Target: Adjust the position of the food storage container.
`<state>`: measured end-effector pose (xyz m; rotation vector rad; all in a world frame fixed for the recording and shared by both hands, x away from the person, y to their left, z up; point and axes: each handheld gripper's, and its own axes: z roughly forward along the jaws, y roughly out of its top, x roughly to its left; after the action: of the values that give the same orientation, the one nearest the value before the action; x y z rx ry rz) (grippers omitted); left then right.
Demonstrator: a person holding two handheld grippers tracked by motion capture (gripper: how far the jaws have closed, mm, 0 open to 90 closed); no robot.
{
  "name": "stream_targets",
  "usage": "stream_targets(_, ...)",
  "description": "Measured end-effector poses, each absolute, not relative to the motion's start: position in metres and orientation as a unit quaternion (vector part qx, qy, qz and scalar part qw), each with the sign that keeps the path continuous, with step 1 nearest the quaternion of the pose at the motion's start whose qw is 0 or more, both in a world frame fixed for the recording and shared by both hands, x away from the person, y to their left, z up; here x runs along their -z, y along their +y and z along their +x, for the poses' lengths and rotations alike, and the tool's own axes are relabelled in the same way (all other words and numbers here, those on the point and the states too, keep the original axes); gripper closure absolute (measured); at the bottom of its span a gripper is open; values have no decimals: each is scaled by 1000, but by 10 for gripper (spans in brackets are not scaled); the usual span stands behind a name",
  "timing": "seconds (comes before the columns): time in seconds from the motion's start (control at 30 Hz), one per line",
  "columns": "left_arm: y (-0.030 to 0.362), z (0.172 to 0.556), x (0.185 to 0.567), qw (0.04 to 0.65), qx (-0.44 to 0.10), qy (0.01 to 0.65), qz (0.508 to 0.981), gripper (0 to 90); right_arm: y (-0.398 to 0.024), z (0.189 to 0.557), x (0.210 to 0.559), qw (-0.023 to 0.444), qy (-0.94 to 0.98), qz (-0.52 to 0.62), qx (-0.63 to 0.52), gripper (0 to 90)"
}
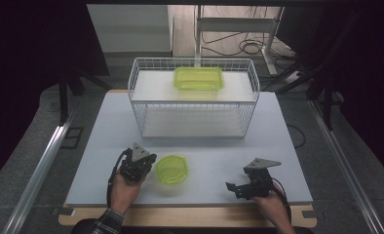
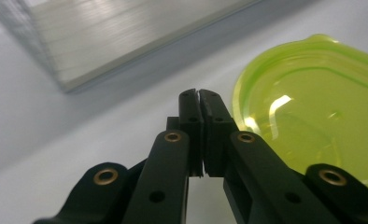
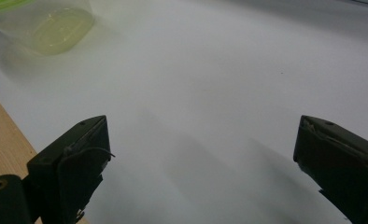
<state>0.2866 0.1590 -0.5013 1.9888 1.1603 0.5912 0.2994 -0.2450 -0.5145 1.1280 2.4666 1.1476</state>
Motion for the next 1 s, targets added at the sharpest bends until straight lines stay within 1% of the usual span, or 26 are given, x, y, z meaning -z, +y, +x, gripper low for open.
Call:
stream_targets(0.13, 173, 278, 511, 367, -193, 449, 791, 895, -245, 300, 515, 95, 833, 383, -388, 40)
stream_targets(0.27, 167, 270, 519, 356, -169, 432, 812, 896, -244, 300, 515, 96, 836, 379, -385, 40)
stream_targets(0.6, 146, 269, 525, 350, -147, 401, 833, 888, -242, 300, 518, 93, 839, 377, -382, 39)
stream_targets(1.0, 125, 270, 526, 372, -132, 386, 834, 883, -239, 299, 519, 92, 843, 371, -379, 39)
